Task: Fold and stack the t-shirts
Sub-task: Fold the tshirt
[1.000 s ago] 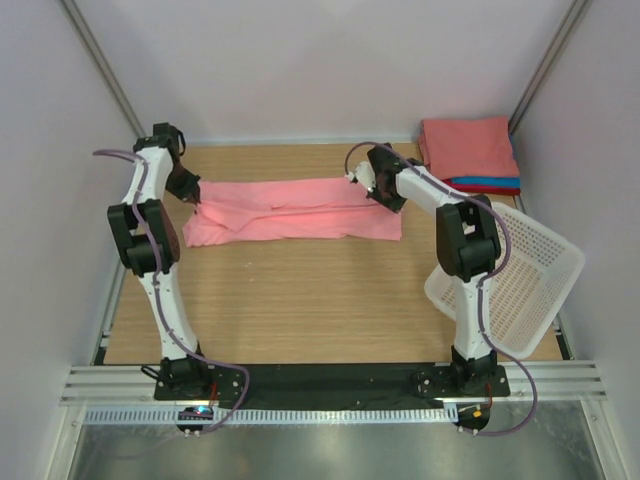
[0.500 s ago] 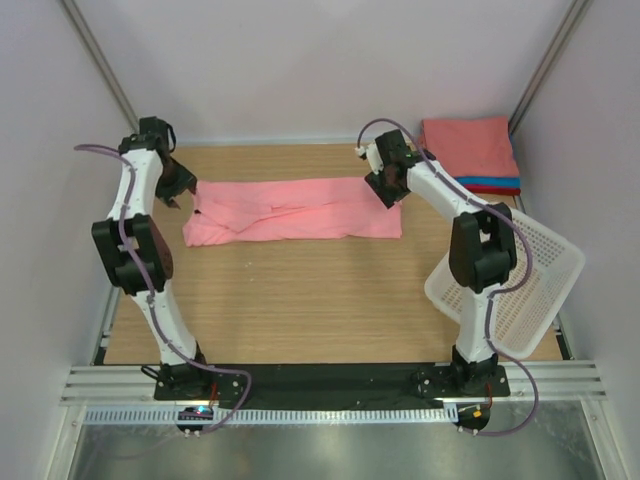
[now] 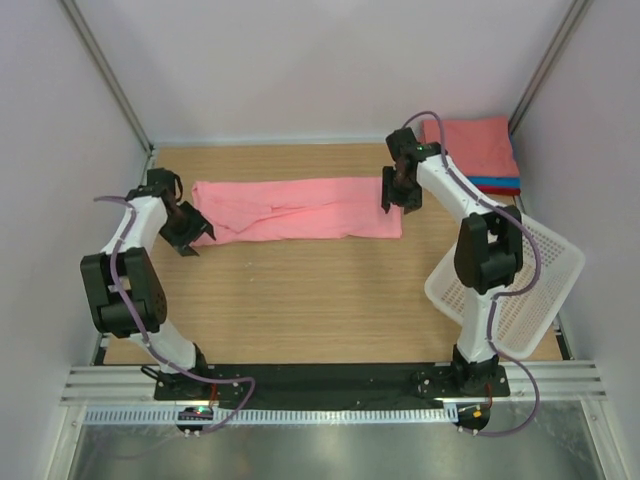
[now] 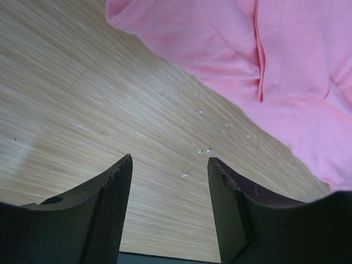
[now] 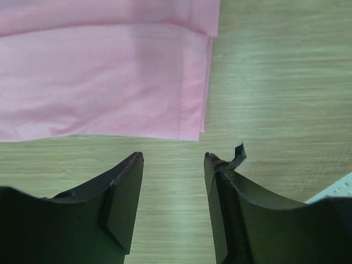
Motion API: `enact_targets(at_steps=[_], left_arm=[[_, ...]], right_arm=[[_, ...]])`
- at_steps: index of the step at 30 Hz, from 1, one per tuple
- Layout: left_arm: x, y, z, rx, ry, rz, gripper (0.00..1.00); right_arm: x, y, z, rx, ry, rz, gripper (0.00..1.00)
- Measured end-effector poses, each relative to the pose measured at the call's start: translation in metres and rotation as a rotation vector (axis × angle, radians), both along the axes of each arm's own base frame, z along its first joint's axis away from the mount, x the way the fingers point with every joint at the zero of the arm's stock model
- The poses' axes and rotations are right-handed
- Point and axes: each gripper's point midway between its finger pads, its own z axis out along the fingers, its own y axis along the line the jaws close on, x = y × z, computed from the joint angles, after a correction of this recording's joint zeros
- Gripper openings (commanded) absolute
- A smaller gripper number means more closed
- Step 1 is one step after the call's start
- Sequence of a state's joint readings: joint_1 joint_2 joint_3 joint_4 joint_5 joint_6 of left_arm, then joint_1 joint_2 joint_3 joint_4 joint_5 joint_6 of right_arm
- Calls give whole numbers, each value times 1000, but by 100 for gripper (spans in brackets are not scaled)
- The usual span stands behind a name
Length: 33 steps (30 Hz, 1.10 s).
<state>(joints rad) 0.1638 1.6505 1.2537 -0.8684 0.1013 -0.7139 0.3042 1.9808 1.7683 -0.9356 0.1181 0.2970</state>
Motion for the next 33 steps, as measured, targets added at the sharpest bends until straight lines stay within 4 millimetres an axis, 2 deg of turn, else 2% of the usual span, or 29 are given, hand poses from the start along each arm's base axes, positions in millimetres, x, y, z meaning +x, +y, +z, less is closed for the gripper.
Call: enact_targets(at_steps=[4,8,12,16,25,28,30,31,32,33], left_arm=[[4,1,-11,4,1,-16,62],[10,4,-20,7,-12,-12,63],[15,9,-35,18,9,0,63],[13,16,-46,44,40,12,63],[20,29,-50,110,49,31,56],[20,32,-57,121,72,34,52],[19,33,-60,127,82,36,45],[19,34,-61,133,85,35,40],[20,36,-61,139,88,35,25],[22,37,-61,141,89,39,19]], right_arm=[[-10,-8,-36,-4,111,-49,55],[-20,-21,-62,-1,193,-77,54],[-28,-33,-73,19,237,-100,53],[-26,-36,-77,55,251,-103,53],[-27,-25,-98,116,290,-66,45],[-27,-24,-100,126,298,-54,40],[-27,-25,-100,133,298,-51,27],[-26,-26,-101,137,298,-50,22],[-26,-26,-101,141,298,-48,11],[-26,-27,-101,145,299,-44,8]])
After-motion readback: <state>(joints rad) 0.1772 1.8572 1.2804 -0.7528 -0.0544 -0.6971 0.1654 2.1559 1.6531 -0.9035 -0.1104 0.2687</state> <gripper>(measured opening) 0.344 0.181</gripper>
